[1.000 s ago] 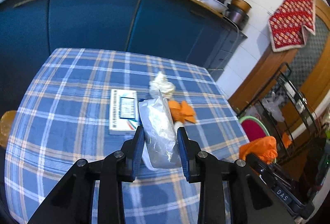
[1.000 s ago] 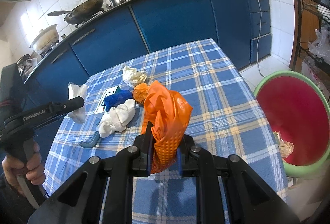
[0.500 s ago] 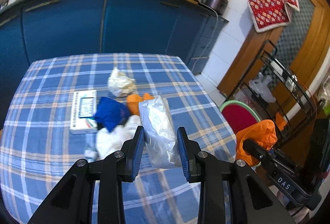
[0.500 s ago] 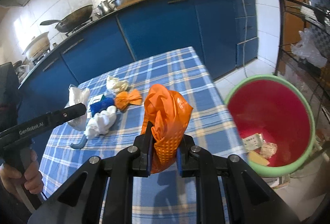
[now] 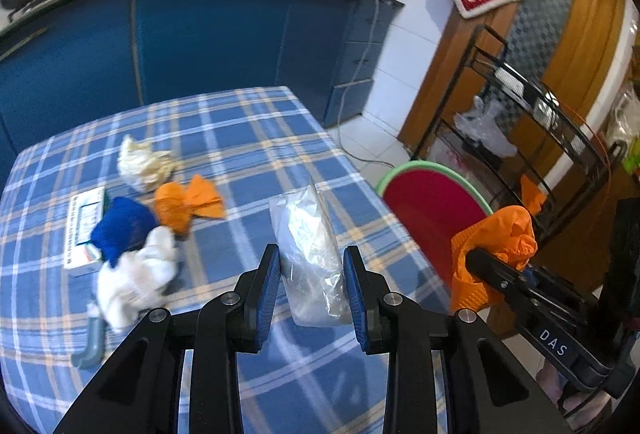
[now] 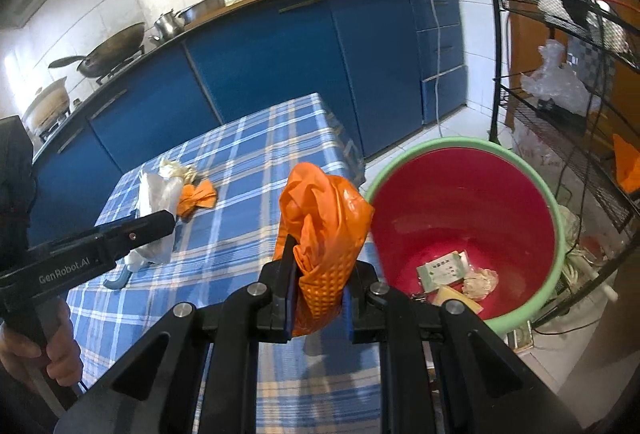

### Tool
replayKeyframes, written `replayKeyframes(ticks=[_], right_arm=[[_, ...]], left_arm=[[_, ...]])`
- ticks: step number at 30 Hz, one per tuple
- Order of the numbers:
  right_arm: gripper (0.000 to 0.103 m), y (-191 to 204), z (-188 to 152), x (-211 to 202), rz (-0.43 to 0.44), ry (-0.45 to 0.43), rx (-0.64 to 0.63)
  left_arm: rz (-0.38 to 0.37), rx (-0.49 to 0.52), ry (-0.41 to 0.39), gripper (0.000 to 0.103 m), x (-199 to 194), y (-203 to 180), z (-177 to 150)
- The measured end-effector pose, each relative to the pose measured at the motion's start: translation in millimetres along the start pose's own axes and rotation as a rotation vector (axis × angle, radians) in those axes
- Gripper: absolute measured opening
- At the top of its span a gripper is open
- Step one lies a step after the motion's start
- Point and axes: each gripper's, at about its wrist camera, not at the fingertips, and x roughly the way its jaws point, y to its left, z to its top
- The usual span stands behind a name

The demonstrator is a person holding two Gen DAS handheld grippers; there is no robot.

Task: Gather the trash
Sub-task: 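Carry the plastic bag and orange mesh bag over the red bucket, then open both tools to drop the bags into the bucket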

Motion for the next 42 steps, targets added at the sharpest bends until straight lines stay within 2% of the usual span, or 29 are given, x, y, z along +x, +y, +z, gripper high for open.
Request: replayKeyframes(ticks=[17,26,31,32,34,36,42], right_arm=[[0.021,-75,2,-5,-0.092,-0.011,0.127],[0.023,-110,-6,8,-0.127,0.021,0.196],[0.028,-125,-11,15,-0.138,0.04,0.226],[0.035,-126,-11,16,-0.138,0.041,0.23],[0.039,-131,-13,17,-0.136,0.041,0.242],[0.042,-134,-13,18,-0.136,0.04,0.251],[0.046,-141,-15,15,-0.138,0.028,0.278]], left_arm=[[-0.104,0.152,0.046,0.033,49,-92,17],[-0.153,0.177,0.073,0.033,88,-119,18],[-0.177,0.176,0.095,0.034,106,-124,15],[-0.178,0.172,0.099,0.036,108,-125,15],[-0.179,0.166,0.106,0.042,111,-125,14],[-0.172,0.162,0.1,0.052,112,-125,15],[-0.157,0.149,0.09,0.053,110,-122,17]])
